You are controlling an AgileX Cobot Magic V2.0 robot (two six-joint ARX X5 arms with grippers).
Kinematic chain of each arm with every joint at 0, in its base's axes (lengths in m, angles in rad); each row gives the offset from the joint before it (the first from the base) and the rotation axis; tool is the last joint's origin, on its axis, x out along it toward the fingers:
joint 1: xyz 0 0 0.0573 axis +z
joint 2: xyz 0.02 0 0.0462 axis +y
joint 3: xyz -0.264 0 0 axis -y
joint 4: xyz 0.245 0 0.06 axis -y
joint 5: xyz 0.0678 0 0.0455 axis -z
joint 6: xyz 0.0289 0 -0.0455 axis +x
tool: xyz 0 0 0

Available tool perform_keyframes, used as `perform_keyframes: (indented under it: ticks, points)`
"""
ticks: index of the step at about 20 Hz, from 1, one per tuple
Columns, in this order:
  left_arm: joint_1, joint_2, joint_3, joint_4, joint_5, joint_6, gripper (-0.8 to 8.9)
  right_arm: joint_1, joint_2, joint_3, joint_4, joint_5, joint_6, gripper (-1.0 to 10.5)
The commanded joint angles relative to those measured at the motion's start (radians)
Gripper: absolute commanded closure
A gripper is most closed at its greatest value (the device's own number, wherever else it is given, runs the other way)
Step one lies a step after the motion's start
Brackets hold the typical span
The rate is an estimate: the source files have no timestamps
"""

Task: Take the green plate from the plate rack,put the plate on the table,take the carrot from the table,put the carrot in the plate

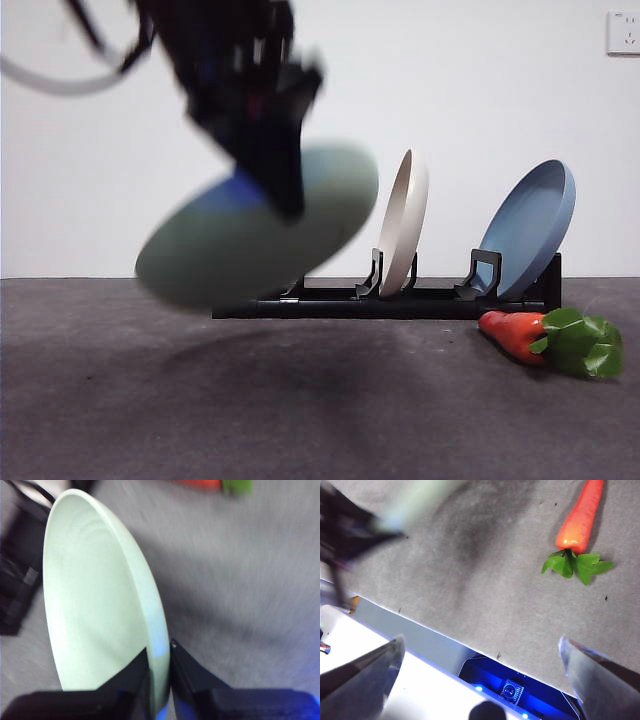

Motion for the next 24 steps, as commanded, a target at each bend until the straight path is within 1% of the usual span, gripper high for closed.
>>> perform_keyframes:
  ticks: [1,5,8,10,11,13,14,15,18,19,20,22,23,24]
  points:
    - [-0.025,0.042,-0.057,0.098,-0.047,0.057,8.19,0.002,0.000,0.002,0.002,-0.003,0.010,3.5]
    - [-0.029,0.176,-0.070,0.158,-0.050,0.131,8.20,0.002,0.000,0.002,0.002,-0.003,0.013,3.5]
    - [-0.029,0.267,-0.070,0.160,-0.048,0.128,8.21,0.002,0.000,0.002,0.001,-0.003,0.013,3.5]
    - [-0.029,0.303,-0.070,0.148,-0.029,0.114,8.08,0.002,0.002,0.002,0.001,-0.003,0.013,3.5]
    - [-0.029,0.304,-0.070,0.139,-0.006,0.095,7.76,0.002,0.002,0.002,0.002,-0.003,0.013,3.5]
    - [-0.029,0.304,-0.068,0.138,0.042,0.057,6.02,0.002,0.002,0.002,0.002,-0.002,0.013,3.5]
    - [-0.028,0.302,-0.068,0.138,0.043,0.035,5.22,0.002,0.002,0.002,0.002,-0.002,0.013,3.5]
    - [-0.029,0.301,-0.067,0.137,0.042,0.027,4.91,0.002,0.003,0.002,0.003,-0.002,0.013,3.5]
    - [-0.029,0.287,-0.056,0.130,0.040,0.018,4.92,0.002,0.024,0.002,0.006,-0.001,0.018,3.5]
    - [-0.030,0.278,-0.045,0.118,0.041,0.001,4.92,0.002,0.033,0.002,0.011,0.002,0.021,3.5]
    - [-0.029,0.259,-0.022,0.094,0.042,-0.032,4.92,0.002,0.053,0.002,0.029,0.007,0.026,3.5]
    - [-0.029,0.199,0.029,0.043,0.042,-0.103,4.92,0.002,0.099,0.002,0.084,0.049,0.036,3.5]
    - [-0.030,0.161,0.052,0.024,0.045,-0.148,4.92,0.002,0.127,0.002,0.115,0.050,0.040,3.5]
    - [-0.031,0.108,0.073,0.021,0.051,-0.210,4.92,0.002,0.169,0.002,0.156,0.050,0.051,3.5]
